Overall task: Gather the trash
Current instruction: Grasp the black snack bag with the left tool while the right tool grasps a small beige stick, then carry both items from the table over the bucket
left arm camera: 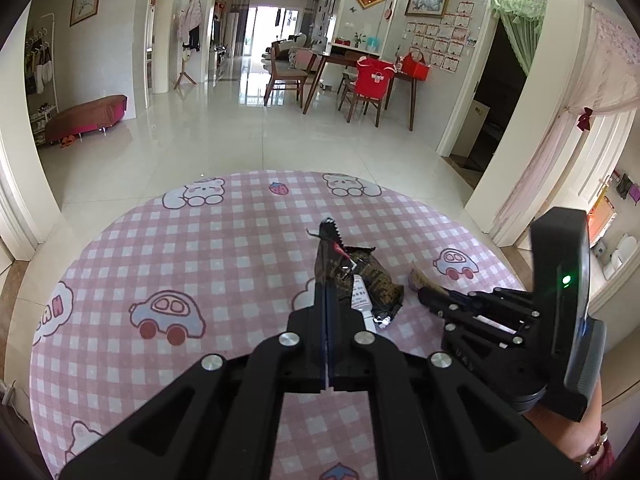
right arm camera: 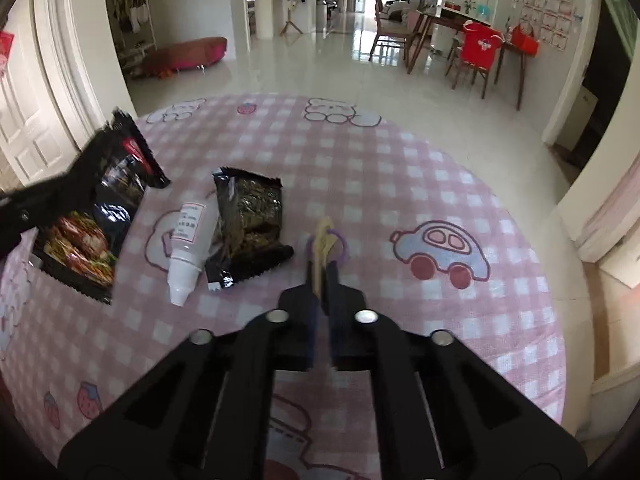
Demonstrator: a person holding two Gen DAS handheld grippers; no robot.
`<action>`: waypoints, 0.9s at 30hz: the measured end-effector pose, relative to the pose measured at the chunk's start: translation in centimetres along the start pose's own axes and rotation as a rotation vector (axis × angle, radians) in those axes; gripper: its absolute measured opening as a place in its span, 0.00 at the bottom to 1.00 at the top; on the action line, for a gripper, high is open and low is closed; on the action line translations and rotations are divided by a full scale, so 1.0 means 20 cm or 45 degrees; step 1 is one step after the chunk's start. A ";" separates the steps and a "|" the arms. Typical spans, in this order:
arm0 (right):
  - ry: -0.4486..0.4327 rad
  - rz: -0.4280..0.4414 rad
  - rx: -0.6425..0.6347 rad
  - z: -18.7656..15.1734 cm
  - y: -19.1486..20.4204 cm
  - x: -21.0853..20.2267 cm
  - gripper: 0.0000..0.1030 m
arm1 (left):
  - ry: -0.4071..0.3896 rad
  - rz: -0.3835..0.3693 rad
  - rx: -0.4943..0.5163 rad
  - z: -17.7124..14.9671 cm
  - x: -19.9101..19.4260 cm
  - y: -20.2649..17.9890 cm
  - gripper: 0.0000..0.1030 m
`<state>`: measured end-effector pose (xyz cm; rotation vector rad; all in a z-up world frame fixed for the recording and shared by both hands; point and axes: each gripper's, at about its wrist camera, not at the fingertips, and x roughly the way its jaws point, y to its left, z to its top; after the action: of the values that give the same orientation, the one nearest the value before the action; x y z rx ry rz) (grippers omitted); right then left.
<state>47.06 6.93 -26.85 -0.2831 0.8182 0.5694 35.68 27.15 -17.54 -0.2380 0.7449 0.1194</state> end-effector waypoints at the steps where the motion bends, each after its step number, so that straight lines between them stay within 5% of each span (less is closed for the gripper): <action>1: -0.018 0.008 0.005 0.00 0.00 -0.02 0.01 | 0.001 -0.005 0.005 0.00 0.00 -0.01 0.01; 16: -0.216 0.128 0.156 -0.31 -0.13 -0.68 0.01 | -0.030 -0.120 0.084 -0.12 -0.30 -0.35 0.01; 27: -0.330 0.027 0.335 -0.76 -0.47 -1.21 0.01 | 0.035 -0.311 0.287 -0.35 -0.40 -0.98 0.01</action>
<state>30.19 -16.38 -18.41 0.0407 0.6358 0.4996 29.02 6.20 -13.74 -0.1144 0.7446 -0.1996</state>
